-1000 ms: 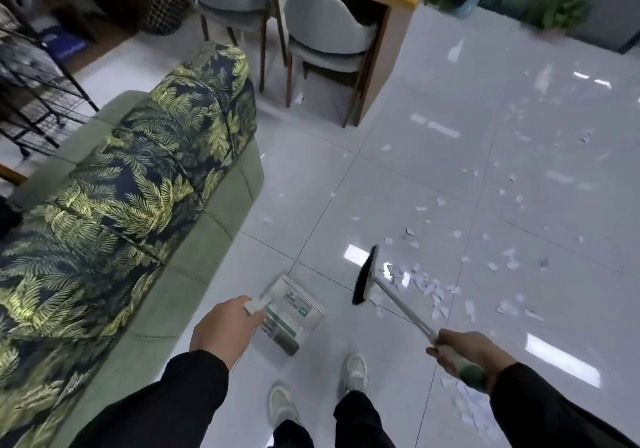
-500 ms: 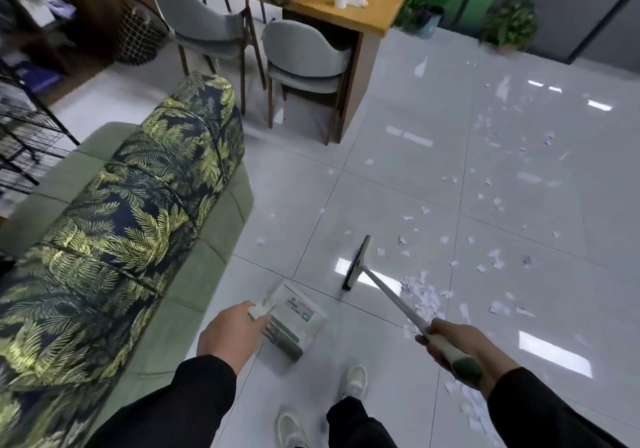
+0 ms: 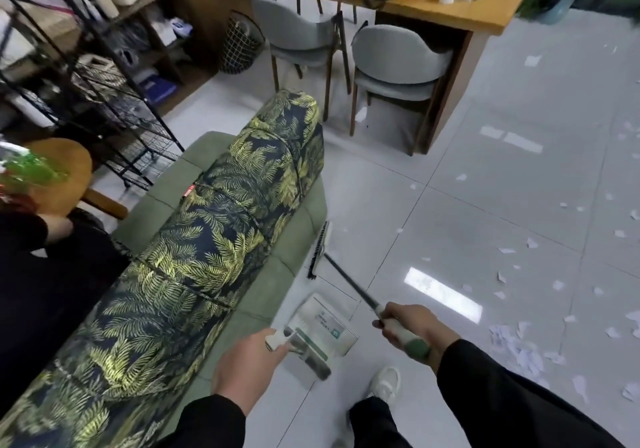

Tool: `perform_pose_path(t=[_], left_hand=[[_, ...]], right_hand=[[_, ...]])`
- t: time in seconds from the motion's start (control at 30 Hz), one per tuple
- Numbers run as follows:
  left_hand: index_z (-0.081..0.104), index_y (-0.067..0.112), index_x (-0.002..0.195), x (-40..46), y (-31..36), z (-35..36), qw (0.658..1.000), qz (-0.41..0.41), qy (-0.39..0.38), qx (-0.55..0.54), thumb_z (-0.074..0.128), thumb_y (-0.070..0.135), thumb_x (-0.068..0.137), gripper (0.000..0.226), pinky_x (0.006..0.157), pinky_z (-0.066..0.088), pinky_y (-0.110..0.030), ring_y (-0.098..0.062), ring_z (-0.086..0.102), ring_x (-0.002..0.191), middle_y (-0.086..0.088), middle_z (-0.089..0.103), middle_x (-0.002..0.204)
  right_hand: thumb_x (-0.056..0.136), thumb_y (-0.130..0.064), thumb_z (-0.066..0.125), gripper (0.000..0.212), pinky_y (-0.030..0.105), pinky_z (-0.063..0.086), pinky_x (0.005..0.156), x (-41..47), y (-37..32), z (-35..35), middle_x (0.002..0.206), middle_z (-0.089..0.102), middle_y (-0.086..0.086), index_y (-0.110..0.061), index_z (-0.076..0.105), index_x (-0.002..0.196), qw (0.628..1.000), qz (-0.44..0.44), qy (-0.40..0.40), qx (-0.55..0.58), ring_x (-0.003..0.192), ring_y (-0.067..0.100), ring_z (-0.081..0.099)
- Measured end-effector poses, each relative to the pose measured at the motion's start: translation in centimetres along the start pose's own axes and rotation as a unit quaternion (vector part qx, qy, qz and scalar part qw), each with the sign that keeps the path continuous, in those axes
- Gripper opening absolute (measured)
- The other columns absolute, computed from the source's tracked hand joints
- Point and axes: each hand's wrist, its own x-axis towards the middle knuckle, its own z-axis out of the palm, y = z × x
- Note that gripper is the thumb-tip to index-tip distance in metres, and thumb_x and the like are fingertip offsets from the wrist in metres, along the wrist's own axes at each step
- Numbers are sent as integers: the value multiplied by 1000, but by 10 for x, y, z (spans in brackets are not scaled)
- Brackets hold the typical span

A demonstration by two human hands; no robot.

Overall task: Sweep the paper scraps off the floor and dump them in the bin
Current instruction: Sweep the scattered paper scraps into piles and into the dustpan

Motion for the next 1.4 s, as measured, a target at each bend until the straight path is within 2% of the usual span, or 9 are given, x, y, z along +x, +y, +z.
perform_pose_path(t=[0.13,0.3,0.43,0.7,0.83,0.97,1.07,1.17,1.4], left_hand=[[69,38,119,29,23,-17,1000,-24,0,-17,53,71,93,45,46,32,-22,-7,53,56,4,58,61],[70,33,104,64,64,-26,1000,-18,-14,-11,53,66,95,38,57,42,-25,-11,65,72,2,69,74],[69,29,99,90,103,-27,1000,8,-28,13,50,67,96,42,53,37,-26,-13,60,66,-2,69,74],[68,34,108,128,178,-32,996,66,-52,13,55,59,99,30,51,35,-21,-8,55,67,9,63,75],[67,34,100,150,218,-31,990,118,-72,36,56,58,98,27,56,42,-25,-12,61,71,8,66,77],[69,32,109,171,245,-26,983,165,-67,42,56,60,98,33,53,40,-26,-14,61,72,8,67,80],[68,33,110,195,271,-21,974,205,-86,48,53,65,96,39,60,45,-27,-13,64,76,10,68,81],[68,38,99,211,289,-18,969,219,-100,50,51,68,95,35,60,46,-27,-7,63,72,13,68,76],[60,32,71,260,321,-41,960,246,-131,16,55,65,94,41,57,44,-29,-11,54,56,10,59,60]], right_hand=[[90,-4,60,22,22,48,47,44,-27,-3,89,75,25,13,65,102,999,31,-13,-32,51,22,55],[92,-2,60,21,21,47,39,77,-58,-52,86,73,25,14,61,105,999,49,14,-15,43,20,54],[91,-5,63,25,22,48,39,86,-83,-105,91,73,23,12,61,110,998,52,35,7,44,19,55],[93,-5,59,18,20,50,40,31,-84,-218,93,71,26,8,58,105,985,50,114,117,40,18,53],[95,-6,58,23,20,51,42,-8,-64,-267,91,72,26,11,59,111,973,38,183,138,41,18,53],[96,-5,60,13,19,49,37,-34,-64,-273,67,66,16,4,59,87,961,42,253,107,55,22,59],[96,-2,59,12,20,48,38,-57,-57,-276,77,68,20,9,60,93,950,48,285,118,59,23,60],[93,0,57,21,29,49,54,-74,-50,-274,89,76,25,19,62,103,945,38,293,143,57,20,60],[93,-7,58,29,20,47,41,-74,-92,-226,87,75,25,18,60,107,911,-3,303,280,47,18,54]])
